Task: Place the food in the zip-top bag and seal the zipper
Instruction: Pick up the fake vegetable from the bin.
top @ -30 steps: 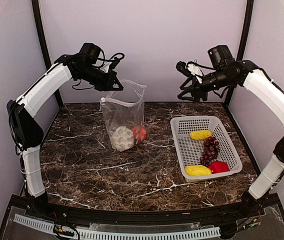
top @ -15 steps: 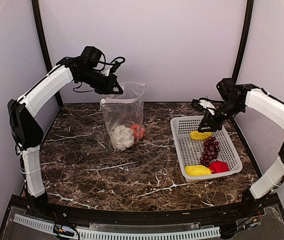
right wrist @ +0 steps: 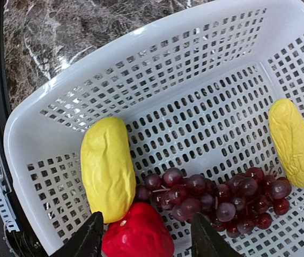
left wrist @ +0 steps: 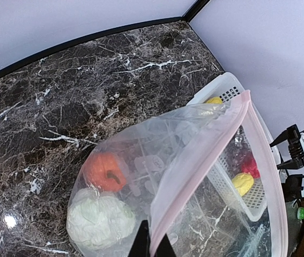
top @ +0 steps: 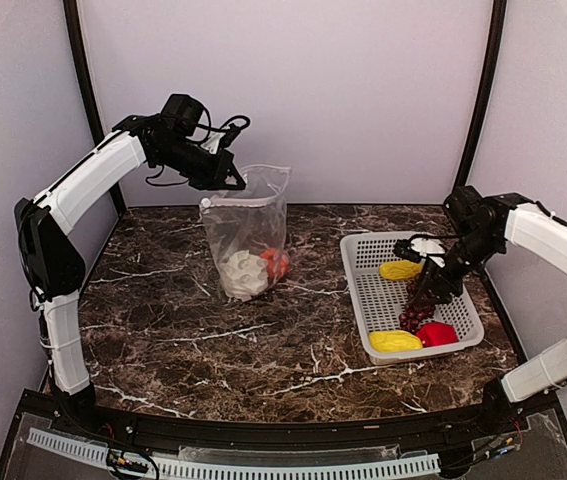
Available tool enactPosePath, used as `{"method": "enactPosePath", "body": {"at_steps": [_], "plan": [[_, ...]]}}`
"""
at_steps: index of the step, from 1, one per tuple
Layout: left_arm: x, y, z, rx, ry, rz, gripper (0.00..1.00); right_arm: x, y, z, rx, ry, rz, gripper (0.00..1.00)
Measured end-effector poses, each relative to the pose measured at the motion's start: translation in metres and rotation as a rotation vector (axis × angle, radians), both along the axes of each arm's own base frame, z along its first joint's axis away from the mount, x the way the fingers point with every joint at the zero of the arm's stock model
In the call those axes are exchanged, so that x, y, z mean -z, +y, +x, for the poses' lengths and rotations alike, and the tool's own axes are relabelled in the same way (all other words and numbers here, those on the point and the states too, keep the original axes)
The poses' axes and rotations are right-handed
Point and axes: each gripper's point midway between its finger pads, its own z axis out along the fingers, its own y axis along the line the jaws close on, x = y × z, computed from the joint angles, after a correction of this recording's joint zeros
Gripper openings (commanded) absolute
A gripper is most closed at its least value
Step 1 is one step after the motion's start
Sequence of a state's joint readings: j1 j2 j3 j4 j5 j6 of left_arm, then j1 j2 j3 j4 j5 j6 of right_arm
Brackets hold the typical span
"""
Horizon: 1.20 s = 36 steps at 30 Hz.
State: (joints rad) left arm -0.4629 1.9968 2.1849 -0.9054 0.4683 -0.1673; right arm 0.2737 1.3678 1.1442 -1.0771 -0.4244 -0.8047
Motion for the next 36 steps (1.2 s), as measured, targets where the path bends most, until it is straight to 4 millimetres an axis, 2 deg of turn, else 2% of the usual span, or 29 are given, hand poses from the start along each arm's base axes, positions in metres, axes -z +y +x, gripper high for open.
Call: {"method": "enactPosePath", "body": {"at_steps": [2,6,26,36], "plan": [[0.000,0.000,0.000,0.000,0.000,0.000,0.01,0.003,-0.004,-0.010,-0.014,0.006,-0.015,0.61],[-0.001,-0.001,0.001,0.001,-0.008,-0.006,0.01,0.011,-0.013,-0.023,-0.037,0.019,-0.059,0.62],[0.008,-0.001,0.000,0.015,0.002,0.006,0.01,0.053,-0.061,-0.056,-0.157,0.095,-0.326,0.70],[0.009,-0.002,-0.001,0.026,0.001,0.006,0.01,0.081,-0.070,-0.064,-0.187,0.172,-0.381,0.74]]}}
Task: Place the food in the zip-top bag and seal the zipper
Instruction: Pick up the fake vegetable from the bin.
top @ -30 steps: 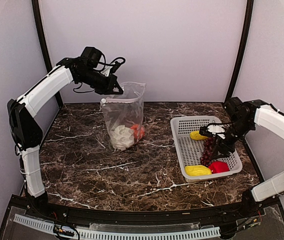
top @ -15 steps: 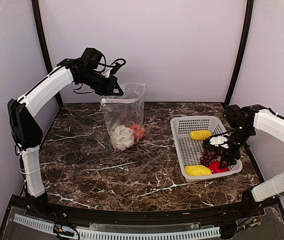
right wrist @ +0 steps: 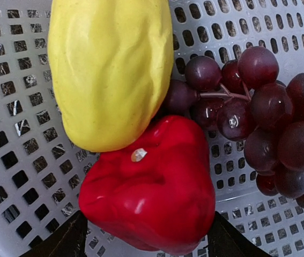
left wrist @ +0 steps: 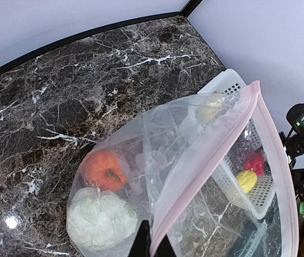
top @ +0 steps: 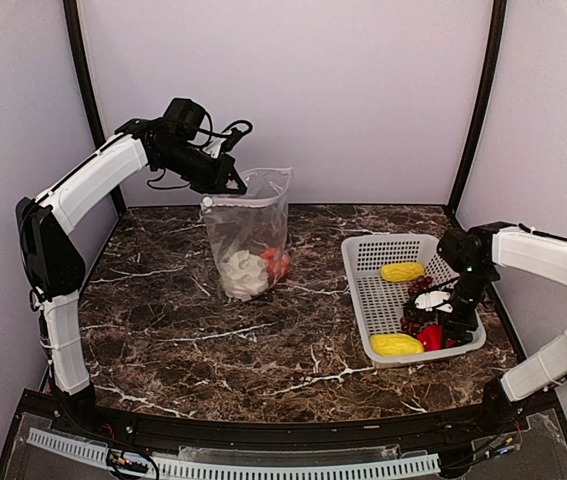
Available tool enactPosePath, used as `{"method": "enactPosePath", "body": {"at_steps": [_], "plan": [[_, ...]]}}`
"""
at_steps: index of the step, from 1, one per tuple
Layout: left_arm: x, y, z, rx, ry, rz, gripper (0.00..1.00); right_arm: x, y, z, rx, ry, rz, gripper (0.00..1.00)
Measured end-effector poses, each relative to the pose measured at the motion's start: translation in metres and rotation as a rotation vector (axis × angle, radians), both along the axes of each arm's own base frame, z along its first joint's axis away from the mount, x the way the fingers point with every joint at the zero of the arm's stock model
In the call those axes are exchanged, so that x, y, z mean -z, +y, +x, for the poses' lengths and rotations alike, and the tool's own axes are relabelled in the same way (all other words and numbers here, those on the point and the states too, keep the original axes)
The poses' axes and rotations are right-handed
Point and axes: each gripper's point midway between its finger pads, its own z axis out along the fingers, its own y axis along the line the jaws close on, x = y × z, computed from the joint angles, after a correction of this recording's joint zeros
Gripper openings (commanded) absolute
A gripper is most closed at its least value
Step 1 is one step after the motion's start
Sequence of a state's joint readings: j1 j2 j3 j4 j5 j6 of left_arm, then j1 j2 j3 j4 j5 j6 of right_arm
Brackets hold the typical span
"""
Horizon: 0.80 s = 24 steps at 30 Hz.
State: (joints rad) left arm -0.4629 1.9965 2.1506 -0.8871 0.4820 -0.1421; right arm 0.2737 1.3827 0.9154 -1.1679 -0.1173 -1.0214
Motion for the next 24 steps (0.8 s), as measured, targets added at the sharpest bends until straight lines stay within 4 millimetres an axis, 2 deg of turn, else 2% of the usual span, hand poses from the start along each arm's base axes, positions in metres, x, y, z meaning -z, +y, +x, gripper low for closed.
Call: {"method": "enactPosePath", "body": {"at_steps": [3,8,10,17,24], "plan": [[0.001,0.000,0.000,0.001,0.002,0.000,0.01,0.006,0.000,0.001,0.000,0.013,-0.004,0.68],[0.003,0.000,-0.001,0.004,0.009,0.000,0.01,0.007,0.002,0.003,0.001,0.013,0.002,0.45],[0.003,-0.001,-0.001,0.005,0.011,-0.001,0.01,0.007,0.003,0.003,-0.001,0.012,0.007,0.39],[0.006,-0.001,-0.002,0.006,0.019,0.001,0.01,-0.007,0.009,0.012,0.001,-0.017,0.039,0.35],[0.005,-0.002,0.000,0.001,0.013,-0.007,0.01,-0.049,0.028,0.026,0.012,-0.079,0.141,0.34]]}}
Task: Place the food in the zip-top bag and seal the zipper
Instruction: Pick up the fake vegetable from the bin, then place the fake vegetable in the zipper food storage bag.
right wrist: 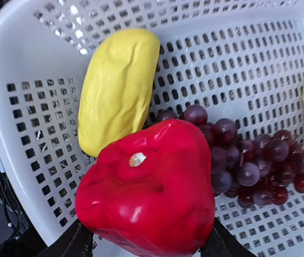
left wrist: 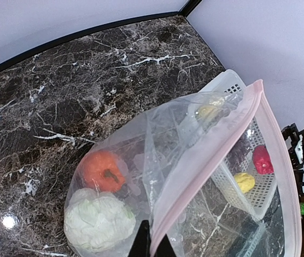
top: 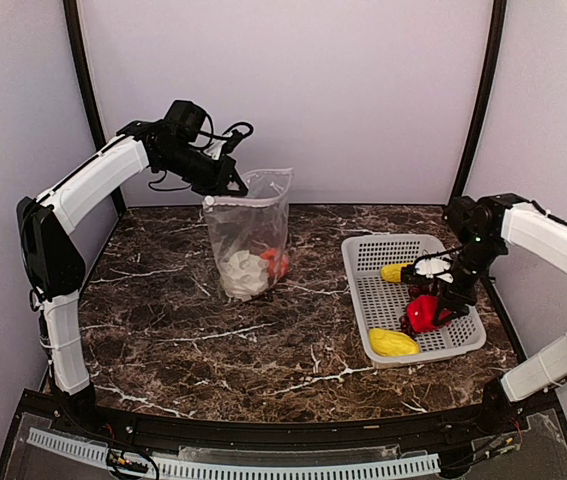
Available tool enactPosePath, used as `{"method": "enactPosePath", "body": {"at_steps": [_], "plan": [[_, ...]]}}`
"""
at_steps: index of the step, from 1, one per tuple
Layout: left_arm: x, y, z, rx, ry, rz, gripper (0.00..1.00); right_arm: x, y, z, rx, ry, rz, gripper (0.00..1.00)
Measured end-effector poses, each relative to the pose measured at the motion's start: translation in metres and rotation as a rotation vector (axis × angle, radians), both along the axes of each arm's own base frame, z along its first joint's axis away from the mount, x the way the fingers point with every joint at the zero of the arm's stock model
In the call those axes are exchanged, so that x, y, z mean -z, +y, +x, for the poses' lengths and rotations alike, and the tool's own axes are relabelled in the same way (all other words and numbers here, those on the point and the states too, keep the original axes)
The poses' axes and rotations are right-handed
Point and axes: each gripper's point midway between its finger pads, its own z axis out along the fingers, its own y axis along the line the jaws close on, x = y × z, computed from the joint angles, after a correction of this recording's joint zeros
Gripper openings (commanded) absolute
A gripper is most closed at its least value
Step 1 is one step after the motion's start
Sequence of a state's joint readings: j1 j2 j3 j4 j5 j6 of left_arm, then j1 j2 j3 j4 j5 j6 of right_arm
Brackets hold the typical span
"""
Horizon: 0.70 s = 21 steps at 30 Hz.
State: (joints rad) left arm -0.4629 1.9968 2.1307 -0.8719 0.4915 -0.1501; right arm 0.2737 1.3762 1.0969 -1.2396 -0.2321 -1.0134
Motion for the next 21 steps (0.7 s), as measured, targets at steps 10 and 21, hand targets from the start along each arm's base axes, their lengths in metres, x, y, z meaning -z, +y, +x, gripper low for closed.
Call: {"method": "enactPosePath", "body": {"at_steps": [10,21], "plan": [[-0.003,-0.002,0.002,-0.010,-0.002,-0.019,0.01,-0.123,0.070,0.044,-0.044,-0.192,0.334,0.35],[-0.006,-0.006,-0.002,0.008,0.018,-0.048,0.01,-0.220,0.190,0.058,-0.247,-0.337,0.719,0.33]]}}
